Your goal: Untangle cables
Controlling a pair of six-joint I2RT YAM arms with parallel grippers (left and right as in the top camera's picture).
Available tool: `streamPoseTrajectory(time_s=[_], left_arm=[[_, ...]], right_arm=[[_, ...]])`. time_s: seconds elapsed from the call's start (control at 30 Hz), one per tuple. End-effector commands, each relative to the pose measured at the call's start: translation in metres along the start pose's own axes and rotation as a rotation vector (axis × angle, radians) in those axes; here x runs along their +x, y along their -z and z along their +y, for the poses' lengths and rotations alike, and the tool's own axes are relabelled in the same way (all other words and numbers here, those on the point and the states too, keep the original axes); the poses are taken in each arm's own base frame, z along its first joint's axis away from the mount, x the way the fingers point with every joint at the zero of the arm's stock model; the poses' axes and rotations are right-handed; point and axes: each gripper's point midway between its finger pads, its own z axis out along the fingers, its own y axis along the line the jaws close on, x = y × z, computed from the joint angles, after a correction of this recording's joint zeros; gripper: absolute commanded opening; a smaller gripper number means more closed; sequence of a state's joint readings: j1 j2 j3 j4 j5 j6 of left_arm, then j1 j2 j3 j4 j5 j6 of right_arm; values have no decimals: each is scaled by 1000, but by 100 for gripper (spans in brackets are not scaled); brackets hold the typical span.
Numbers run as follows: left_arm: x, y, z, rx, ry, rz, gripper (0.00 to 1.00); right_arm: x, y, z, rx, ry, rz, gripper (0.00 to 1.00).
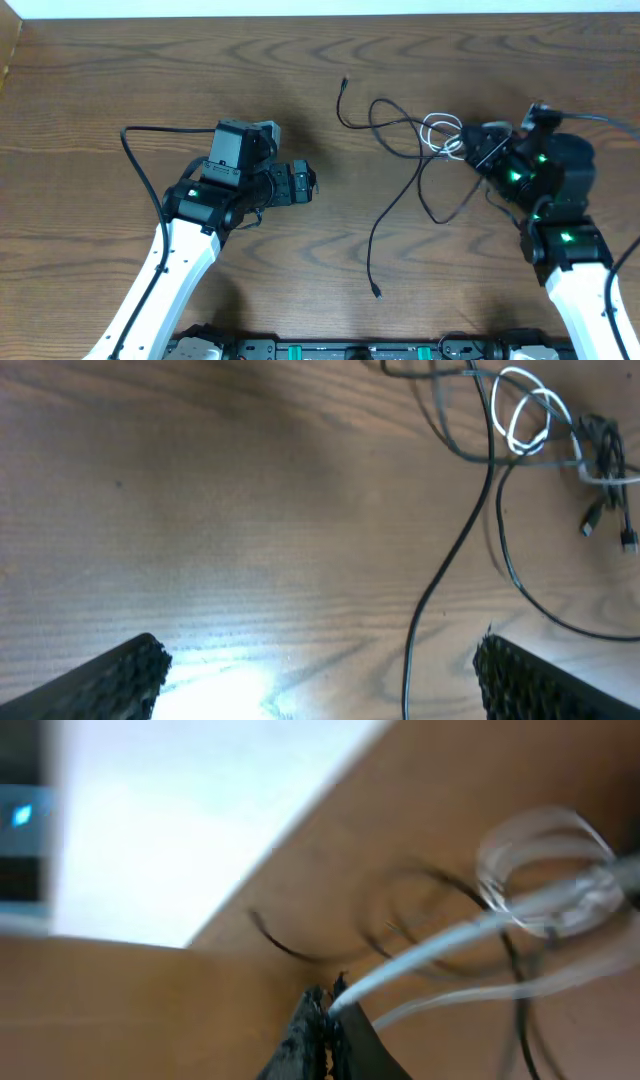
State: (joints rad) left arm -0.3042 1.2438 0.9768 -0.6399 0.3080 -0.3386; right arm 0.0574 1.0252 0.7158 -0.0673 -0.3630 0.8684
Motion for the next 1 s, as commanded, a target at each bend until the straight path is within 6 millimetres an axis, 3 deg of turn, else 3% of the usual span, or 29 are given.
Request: streamPoseTrajectory(time_s=[0.0,0.17,0.33,0.43,0.63,0.8,0.97], left_arm=[[-3,2,-1,-3,-19,-9,98],[-4,2,-2,0,-20,-13,98],[-5,2,-3,6,-18,-17,98],[-5,2,-9,39,11,-13,98],[-19,11,-63,312,-60,-49,98],[-27,13,-93,369,-168,-125,98],[-27,7,-108,294,-232,-191,98]], right_arm=[[-28,27,45,-97,194,-120,1],[-50,75,124,-295,456,-225,1],[-78,123,186,-390,615,-370,1],[-94,146,210,-391,697,-451,1],[-131,177,212,-138,818,-581,1],[-171,229,204,141,829,-760,1],[-201,278,191,438,873,-923,1]])
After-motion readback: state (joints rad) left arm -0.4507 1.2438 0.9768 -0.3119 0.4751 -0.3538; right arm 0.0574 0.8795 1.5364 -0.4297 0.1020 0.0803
